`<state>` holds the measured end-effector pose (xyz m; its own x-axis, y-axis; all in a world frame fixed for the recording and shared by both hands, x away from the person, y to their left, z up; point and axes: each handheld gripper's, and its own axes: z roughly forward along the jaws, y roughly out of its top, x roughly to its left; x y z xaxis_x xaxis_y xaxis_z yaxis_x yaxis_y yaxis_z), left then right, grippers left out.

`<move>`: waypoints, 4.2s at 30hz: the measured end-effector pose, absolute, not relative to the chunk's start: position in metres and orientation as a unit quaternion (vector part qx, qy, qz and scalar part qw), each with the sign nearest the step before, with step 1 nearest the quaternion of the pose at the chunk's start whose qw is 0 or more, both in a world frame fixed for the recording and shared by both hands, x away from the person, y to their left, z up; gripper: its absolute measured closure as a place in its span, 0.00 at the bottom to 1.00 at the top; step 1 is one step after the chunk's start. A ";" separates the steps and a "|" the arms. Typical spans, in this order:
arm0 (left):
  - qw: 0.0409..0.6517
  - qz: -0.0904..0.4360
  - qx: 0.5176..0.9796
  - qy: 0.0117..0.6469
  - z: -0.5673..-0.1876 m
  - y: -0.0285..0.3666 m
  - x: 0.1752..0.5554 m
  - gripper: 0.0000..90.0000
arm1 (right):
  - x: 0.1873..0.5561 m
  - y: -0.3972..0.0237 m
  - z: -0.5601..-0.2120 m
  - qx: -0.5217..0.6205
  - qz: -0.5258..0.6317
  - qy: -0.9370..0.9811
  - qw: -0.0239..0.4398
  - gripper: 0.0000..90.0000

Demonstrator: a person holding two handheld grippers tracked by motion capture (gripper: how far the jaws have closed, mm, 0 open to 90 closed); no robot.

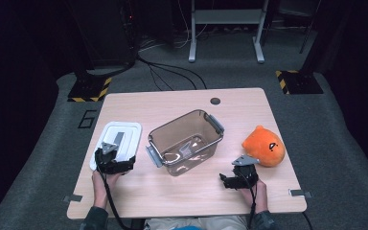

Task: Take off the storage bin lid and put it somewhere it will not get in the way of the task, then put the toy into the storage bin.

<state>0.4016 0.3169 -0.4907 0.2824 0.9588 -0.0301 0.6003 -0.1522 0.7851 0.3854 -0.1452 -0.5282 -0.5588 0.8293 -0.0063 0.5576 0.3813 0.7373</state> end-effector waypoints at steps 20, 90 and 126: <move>0.363 0.206 0.782 0.462 -0.520 0.257 0.356 0.00 | 0.386 -0.143 -0.529 0.422 0.348 0.817 0.183 0.08; 0.335 0.187 0.809 0.445 -0.531 0.246 0.358 0.00 | 0.444 -0.187 -0.419 0.330 0.297 0.873 0.203 0.00; 0.335 0.187 0.809 0.445 -0.531 0.246 0.358 0.00 | 0.485 -0.239 -0.435 0.439 0.232 0.849 0.184 0.66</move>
<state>0.3584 0.2459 -0.5307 0.5341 0.8454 0.0044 0.5943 -0.3792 0.7092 0.4846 -0.2391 -0.4348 -0.5473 0.8297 -0.1097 0.6588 0.5080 0.5549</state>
